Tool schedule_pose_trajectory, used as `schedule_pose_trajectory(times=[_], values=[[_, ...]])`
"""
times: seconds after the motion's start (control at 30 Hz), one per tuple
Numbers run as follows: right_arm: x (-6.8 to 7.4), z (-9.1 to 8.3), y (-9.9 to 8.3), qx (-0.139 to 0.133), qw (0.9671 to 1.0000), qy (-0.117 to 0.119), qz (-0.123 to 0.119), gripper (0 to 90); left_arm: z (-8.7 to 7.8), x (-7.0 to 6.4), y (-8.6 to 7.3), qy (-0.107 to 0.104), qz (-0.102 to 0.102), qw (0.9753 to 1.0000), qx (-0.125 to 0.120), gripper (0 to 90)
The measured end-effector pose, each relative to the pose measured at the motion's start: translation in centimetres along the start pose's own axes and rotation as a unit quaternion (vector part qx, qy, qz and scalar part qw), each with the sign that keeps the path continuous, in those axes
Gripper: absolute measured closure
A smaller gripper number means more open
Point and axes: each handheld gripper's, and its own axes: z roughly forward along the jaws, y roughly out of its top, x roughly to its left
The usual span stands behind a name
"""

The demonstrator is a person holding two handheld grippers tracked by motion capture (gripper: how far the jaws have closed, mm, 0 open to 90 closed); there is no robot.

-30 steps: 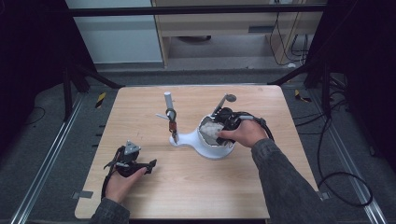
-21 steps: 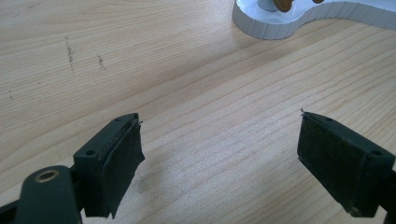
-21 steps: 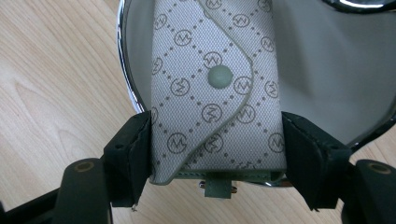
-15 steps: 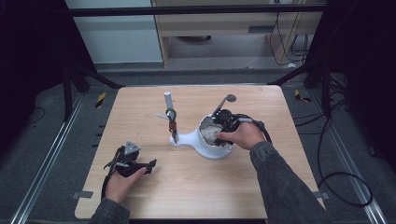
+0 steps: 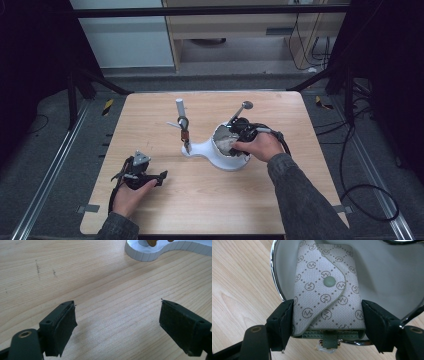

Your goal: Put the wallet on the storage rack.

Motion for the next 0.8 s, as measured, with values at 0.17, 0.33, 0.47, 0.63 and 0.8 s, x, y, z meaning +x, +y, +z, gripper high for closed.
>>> schedule_pose_trajectory(times=[0.17, 0.33, 0.47, 0.63, 0.8], values=[[-0.2, 0.1, -0.1, -0.003, 1.0000, 0.005, 0.008, 27.9, 0.0, 0.0, 0.0, 0.000, 0.001, 1.0000, 0.001, 13.4], [-0.1, 0.2, -0.1, -0.007, 0.9999, 0.002, 0.011, 24.3, 0.0, 0.0, 0.0, 0.000, -0.001, 1.0000, 0.000, 13.4], [0.2, 0.1, -0.2, -0.009, 0.9999, -0.002, 0.006, 17.1, 0.0, 0.0, 0.0, 0.000, -0.001, 1.0000, -0.001, 13.4], [0.2, -0.6, -0.3, -0.021, 0.9997, -0.005, 0.008, 15.4, 0.0, 0.0, 0.0, 0.000, -0.002, 1.0000, -0.001, 13.3], [0.2, -1.8, -0.9, -0.040, 0.9991, -0.010, 0.013, 16.2, 0.0, 0.0, 0.0, 0.002, -0.002, 1.0000, -0.001, 13.1]])
